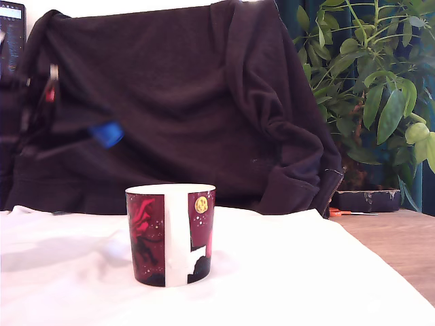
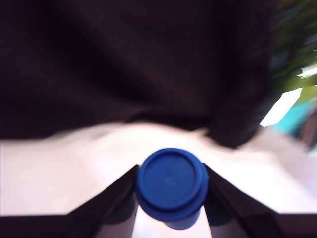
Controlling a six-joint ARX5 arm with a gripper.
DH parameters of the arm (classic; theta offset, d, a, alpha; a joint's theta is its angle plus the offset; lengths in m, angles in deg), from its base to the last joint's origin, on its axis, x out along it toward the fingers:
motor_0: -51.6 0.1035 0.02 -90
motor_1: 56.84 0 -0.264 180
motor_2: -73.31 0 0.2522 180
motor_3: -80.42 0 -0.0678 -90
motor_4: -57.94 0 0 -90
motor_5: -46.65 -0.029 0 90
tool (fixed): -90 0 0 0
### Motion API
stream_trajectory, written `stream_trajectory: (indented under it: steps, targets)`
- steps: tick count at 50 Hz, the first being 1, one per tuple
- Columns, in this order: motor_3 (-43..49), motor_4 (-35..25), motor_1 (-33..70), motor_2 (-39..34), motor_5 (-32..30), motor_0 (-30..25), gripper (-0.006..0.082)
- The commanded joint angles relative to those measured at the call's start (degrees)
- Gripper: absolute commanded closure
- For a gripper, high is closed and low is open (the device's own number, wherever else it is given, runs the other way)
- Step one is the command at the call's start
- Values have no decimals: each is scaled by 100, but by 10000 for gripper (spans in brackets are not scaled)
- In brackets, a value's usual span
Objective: Pick the blue coffee capsule and place it inside the red coffee cup
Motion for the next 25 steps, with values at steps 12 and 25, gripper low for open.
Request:
stream_trajectory:
  steps: [12, 25]
  targets:
    - [483, -431, -315, 4, 57, -1010, 602]
    - [1056, -498, -313, 4, -417, -1300, 601]
